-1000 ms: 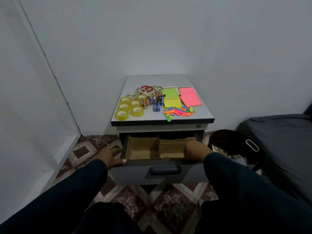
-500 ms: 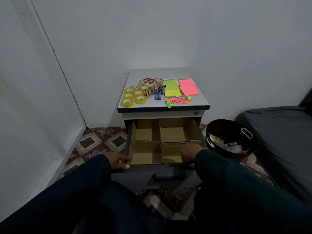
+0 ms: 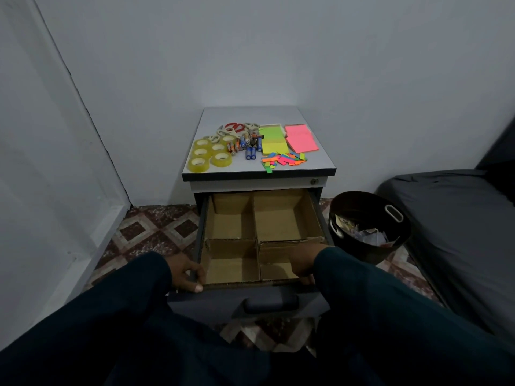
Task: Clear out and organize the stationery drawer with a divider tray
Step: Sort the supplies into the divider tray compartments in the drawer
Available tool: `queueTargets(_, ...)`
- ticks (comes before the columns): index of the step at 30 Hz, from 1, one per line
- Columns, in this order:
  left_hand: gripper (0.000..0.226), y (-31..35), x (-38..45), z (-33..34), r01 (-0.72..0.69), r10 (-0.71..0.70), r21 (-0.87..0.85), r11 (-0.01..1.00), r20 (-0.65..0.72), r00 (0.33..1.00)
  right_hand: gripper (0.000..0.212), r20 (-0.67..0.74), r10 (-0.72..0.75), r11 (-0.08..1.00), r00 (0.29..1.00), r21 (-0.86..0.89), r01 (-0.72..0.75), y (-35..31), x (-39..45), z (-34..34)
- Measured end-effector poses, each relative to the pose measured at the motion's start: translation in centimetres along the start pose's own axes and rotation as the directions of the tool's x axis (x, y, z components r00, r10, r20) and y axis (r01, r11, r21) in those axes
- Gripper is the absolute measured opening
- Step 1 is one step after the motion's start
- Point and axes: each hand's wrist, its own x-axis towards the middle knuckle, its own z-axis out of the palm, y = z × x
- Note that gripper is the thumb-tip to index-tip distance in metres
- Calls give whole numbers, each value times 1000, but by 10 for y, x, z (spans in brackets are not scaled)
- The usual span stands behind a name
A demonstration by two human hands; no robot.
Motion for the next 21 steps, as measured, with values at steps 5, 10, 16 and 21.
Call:
queueTargets(5,35,-4,8,-3,29,-26,-42,999,73,997,27,103,14,1000,995,-11,-13,2,12,-1)
queueTargets(10,69,-1,15,-14,142,-96,-188,972,235,967,31,300,87,991,950,71,-113,6,27,-5)
queueTargets(16,65,16,22,-48,184,-145,-171,968,217,965,26,174,88,978,981,172,-119,8,41,-31)
queueTargets(21,37,35,31,-88,94,-92,-177,980,18,996,14,-52,18,983,998,182,-8,-2,55,-75)
